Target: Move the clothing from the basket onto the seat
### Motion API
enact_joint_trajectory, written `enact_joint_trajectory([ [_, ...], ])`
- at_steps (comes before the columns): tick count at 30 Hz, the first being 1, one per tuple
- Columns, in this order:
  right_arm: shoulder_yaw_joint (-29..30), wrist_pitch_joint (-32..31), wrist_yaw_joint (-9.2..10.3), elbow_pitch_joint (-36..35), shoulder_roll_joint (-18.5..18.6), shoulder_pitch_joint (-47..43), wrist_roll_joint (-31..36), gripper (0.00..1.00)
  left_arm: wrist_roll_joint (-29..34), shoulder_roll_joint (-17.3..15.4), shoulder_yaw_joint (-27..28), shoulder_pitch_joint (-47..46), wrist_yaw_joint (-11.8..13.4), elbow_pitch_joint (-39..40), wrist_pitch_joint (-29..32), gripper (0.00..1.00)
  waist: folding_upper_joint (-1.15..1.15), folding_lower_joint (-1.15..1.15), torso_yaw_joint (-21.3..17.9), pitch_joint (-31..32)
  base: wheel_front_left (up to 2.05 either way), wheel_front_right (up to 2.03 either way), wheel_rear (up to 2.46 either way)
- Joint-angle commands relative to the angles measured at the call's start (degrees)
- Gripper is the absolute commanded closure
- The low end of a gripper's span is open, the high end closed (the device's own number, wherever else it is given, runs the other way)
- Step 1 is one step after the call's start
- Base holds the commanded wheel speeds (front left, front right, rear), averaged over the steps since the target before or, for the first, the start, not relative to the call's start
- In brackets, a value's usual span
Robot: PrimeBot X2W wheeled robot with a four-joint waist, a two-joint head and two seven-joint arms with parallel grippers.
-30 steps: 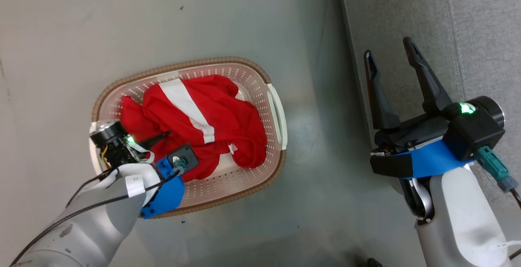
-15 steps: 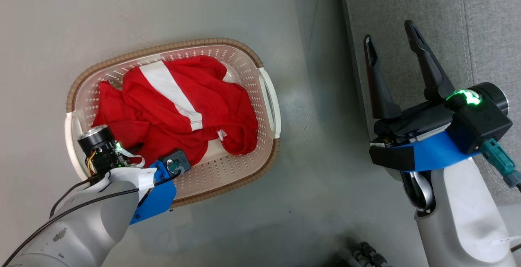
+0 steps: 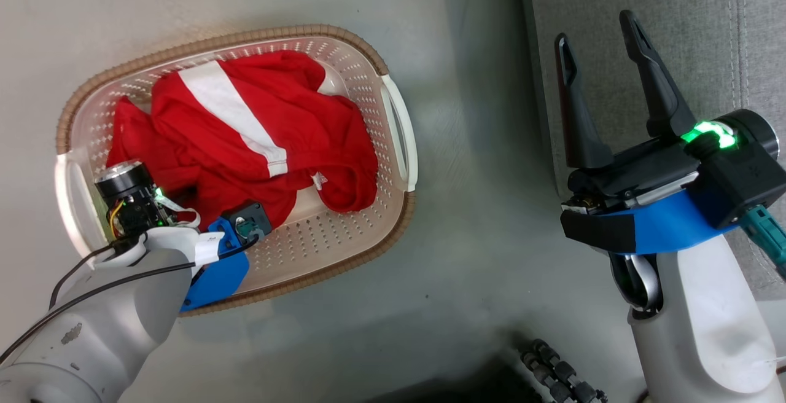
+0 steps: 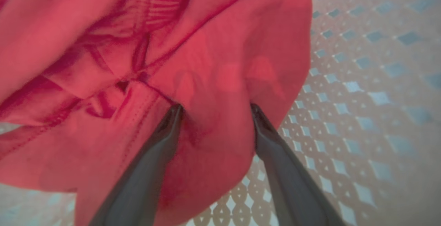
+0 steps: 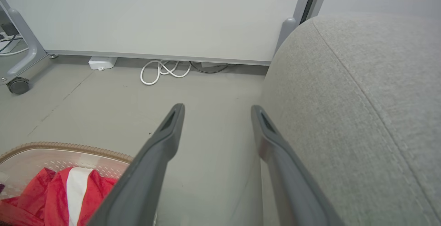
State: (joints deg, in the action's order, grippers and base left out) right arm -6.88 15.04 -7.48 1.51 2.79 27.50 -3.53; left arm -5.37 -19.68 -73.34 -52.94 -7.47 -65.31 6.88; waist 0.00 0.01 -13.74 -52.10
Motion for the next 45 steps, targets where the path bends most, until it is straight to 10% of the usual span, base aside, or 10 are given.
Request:
enact_joint_trajectory([
  [1, 0.2, 0.2, -0.03, -0.4, 0.2, 0.6, -0.4, 0.00, 0.4, 0.0, -0.2, -1.1, 0.0, -0.4, -0.4, 0.00, 0.00, -0.01, -0.3, -0.7, 0.00, 0.00, 0.00],
  [6, 0.3, 0.2, -0.03, -0.8, 0.2, 0.6, -0.7, 0.00, 1.2, 0.9, -0.2, -1.5, 0.0, -2.0, -0.1, 0.00, 0.00, -0.01, -0.5, -1.7, 0.00, 0.00, 0.00],
  [7, 0.3, 0.2, -0.03, -0.9, 0.2, 0.7, -0.7, 0.00, 1.6, 1.1, -0.2, -1.6, 0.0, -2.2, -0.2, 0.15, 0.00, -0.01, -0.5, -1.8, 0.00, 0.00, 0.00],
  [9, 0.4, 0.2, -0.03, -0.9, 0.2, 0.9, -0.6, 0.00, 1.7, 1.4, -0.2, -1.5, 0.0, -2.7, -0.4, 0.91, 0.00, -0.01, -0.5, -1.9, 0.00, 0.00, 0.00],
  [10, 0.4, 0.2, -0.03, -1.0, 0.2, 0.9, -0.6, 0.00, 1.7, 1.5, -0.2, -1.4, 0.0, -3.1, -0.2, 1.00, 0.00, -0.01, -0.5, -1.9, 0.00, 0.00, 0.00],
  [45, 2.6, 0.2, -0.03, 4.1, 0.2, -5.5, 3.8, 0.00, -24.5, 9.2, 1.0, 2.9, 0.0, -0.3, -20.8, 1.00, 0.00, -0.01, 8.1, 22.7, 0.00, 0.00, 0.00],
])
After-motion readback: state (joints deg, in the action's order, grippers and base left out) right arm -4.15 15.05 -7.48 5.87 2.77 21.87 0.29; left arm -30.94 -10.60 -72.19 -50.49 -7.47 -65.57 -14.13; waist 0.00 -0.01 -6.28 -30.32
